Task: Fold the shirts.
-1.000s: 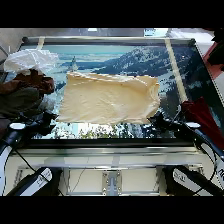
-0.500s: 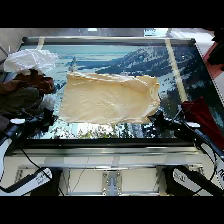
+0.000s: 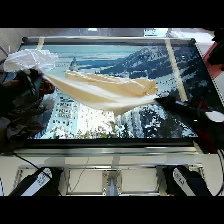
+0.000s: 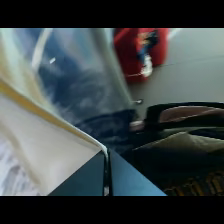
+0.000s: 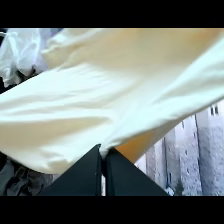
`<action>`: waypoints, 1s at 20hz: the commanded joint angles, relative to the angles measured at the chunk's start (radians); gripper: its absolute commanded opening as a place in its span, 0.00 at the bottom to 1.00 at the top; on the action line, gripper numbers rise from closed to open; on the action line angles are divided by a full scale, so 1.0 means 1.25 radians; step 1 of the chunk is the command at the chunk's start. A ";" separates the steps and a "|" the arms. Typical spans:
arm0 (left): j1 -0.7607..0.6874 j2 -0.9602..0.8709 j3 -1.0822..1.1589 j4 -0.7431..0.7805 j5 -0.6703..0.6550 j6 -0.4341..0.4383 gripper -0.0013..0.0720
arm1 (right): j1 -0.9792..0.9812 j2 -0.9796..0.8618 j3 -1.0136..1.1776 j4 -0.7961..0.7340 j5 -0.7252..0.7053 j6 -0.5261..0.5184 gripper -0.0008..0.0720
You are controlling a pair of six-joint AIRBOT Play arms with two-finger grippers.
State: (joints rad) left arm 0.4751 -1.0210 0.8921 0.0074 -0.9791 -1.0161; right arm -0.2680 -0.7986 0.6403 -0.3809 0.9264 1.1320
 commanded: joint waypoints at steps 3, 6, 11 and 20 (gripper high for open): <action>0.064 0.189 0.288 0.043 -0.070 0.072 0.03 | -0.109 0.332 0.306 -0.310 0.072 0.227 0.05; 0.064 0.261 0.419 0.165 -0.062 0.020 0.03 | -0.155 0.419 0.495 -0.454 0.070 0.284 0.05; 0.064 0.282 0.590 0.383 0.030 -0.051 0.03 | -0.158 0.361 0.697 -0.539 0.037 0.294 0.04; -0.032 0.085 0.531 0.581 -0.195 -0.160 0.03 | -0.114 -0.154 0.695 -0.038 0.104 0.015 0.05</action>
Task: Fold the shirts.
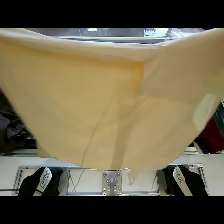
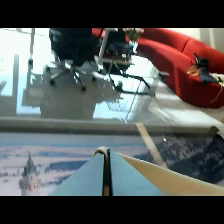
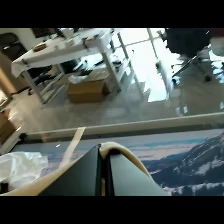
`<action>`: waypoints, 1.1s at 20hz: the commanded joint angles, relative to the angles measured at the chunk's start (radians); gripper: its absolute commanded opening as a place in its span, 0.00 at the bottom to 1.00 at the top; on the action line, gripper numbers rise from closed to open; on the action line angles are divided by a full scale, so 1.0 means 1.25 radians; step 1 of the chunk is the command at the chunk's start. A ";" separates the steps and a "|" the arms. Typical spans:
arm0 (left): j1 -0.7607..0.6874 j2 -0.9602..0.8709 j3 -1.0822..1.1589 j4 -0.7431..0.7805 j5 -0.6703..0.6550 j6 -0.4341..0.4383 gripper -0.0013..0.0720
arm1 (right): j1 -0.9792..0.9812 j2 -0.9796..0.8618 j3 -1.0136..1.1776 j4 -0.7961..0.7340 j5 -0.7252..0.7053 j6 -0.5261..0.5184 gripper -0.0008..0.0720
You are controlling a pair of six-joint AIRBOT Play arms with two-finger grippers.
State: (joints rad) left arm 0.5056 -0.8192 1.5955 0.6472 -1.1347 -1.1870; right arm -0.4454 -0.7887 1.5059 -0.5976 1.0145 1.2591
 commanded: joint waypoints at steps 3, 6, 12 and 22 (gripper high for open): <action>-0.216 -0.192 -0.125 0.258 -0.013 -0.039 0.03 | 0.147 -0.349 0.002 -0.013 0.042 -0.085 0.05; -0.347 -0.351 -0.186 0.491 0.143 -0.158 0.03 | 0.264 -0.527 0.003 -0.170 -0.012 -0.053 0.05; -0.385 -0.609 -0.156 0.718 0.418 -0.471 0.03 | 0.301 -0.714 0.003 -0.228 -0.328 0.012 0.04; -0.386 -0.632 -0.101 0.732 0.216 -0.421 0.03 | 0.206 -0.695 0.003 -0.305 -0.150 0.013 0.05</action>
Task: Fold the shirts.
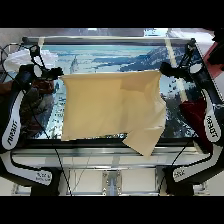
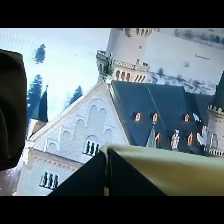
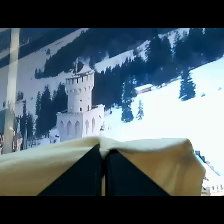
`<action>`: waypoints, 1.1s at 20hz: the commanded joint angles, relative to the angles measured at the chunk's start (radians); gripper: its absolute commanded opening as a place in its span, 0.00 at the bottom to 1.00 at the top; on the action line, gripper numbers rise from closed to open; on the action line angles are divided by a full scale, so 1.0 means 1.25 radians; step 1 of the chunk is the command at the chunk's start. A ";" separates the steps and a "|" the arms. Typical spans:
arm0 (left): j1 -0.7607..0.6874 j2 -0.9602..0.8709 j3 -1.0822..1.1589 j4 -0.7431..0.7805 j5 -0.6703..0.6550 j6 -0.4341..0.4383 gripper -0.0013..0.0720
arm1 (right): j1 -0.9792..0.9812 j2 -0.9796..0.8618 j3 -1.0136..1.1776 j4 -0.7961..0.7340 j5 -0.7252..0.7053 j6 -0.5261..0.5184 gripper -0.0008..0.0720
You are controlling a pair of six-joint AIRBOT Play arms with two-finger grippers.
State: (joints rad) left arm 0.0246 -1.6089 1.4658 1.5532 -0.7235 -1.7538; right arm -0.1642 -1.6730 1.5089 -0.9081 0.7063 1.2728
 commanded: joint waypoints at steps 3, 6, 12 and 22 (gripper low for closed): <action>-0.024 0.013 -0.035 -0.014 -0.198 0.103 0.03 | -0.013 0.038 0.000 -0.132 0.232 0.002 0.05; -0.062 0.032 -0.098 -0.013 -0.195 0.102 0.03 | 0.001 0.046 0.000 -0.172 0.314 0.002 0.05; -0.070 0.033 -0.142 -0.001 -0.215 0.102 0.03 | 0.010 0.047 -0.115 -0.265 0.357 0.018 0.05; -0.070 0.032 -0.142 0.042 -0.231 0.084 0.03 | 0.008 0.047 -0.247 -0.291 0.230 0.042 0.05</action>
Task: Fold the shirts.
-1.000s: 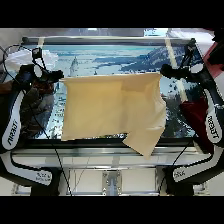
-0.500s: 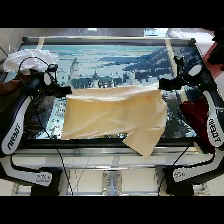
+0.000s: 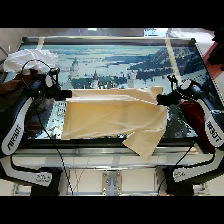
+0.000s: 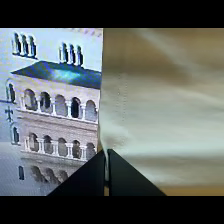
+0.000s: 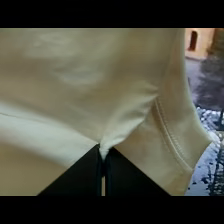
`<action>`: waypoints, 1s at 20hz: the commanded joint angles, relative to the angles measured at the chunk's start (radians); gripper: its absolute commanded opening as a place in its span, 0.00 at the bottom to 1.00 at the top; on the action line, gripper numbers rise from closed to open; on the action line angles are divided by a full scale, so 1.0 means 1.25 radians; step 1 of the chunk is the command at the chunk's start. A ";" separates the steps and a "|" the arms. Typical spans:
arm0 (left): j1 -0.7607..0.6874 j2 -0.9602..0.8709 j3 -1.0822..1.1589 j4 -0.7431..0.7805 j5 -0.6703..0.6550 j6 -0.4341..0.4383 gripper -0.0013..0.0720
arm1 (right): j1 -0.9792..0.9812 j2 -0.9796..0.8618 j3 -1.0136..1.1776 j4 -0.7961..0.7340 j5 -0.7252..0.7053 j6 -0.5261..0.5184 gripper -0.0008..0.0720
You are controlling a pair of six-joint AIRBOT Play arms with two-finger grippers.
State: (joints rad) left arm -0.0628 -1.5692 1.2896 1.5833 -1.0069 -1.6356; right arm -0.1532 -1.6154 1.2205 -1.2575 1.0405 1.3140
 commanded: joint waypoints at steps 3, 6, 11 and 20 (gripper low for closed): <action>0.000 0.001 -0.001 0.017 -0.016 -0.011 0.03 | -0.001 0.001 -0.016 -0.012 -0.053 0.027 0.05; 0.000 0.001 -0.001 0.017 -0.063 -0.005 0.33 | -0.001 0.001 -0.015 -0.013 -0.054 0.031 0.09; 0.000 0.018 0.000 0.026 -0.110 -0.013 0.89 | -0.004 0.043 0.034 -0.034 0.020 0.062 0.44; 0.000 0.358 -0.155 0.016 -0.059 -0.020 0.89 | -0.176 0.449 -0.209 -0.060 0.201 0.062 0.45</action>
State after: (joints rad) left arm -0.0628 -1.2507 1.1988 1.6146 -1.1168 -1.6505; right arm -0.2970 -1.2087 1.1347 -1.3598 1.2320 1.3907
